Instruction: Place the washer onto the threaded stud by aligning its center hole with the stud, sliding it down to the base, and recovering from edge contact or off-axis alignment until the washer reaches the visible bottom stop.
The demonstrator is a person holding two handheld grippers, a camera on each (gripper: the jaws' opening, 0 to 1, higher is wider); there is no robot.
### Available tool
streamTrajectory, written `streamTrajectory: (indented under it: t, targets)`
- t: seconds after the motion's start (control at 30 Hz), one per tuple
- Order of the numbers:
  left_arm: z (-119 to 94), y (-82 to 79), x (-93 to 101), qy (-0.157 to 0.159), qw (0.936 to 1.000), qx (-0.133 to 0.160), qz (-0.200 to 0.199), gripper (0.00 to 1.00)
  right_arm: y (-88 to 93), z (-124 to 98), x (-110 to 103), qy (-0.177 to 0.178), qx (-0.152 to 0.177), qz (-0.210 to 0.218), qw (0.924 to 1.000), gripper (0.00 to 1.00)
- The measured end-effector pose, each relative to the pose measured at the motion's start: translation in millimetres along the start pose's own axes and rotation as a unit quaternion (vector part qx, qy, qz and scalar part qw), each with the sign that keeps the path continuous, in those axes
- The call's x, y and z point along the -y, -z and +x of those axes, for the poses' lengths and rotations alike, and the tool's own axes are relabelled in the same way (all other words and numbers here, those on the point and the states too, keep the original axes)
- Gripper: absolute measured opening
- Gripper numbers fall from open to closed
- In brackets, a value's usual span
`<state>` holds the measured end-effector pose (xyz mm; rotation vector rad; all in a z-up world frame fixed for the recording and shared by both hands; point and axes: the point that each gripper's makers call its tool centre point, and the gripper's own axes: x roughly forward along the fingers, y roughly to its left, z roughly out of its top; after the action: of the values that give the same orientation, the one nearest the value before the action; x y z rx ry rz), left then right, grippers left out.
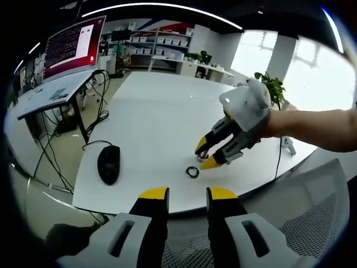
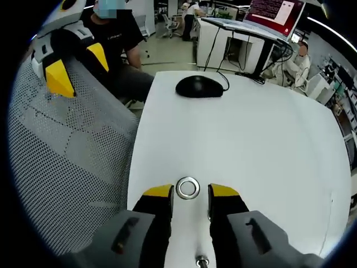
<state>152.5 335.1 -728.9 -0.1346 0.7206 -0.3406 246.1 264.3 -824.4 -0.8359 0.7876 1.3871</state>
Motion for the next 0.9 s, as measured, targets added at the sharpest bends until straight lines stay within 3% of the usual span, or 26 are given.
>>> streamTrajectory:
  t: [0.47, 0.9]
  targets:
    - [0.0, 0.2, 0.6, 0.0, 1.0, 0.0, -0.001, 0.25, 12.4, 8.0, -14.4, -0.017, -0.027, -0.013, 0.9994, 0.28]
    - [-0.1, 0.4, 0.6, 0.0, 1.0, -0.001, -0.003, 0.24, 16.4, 26.5, -13.6, -0.021, -0.037, -0.01, 0.9991, 0.31]
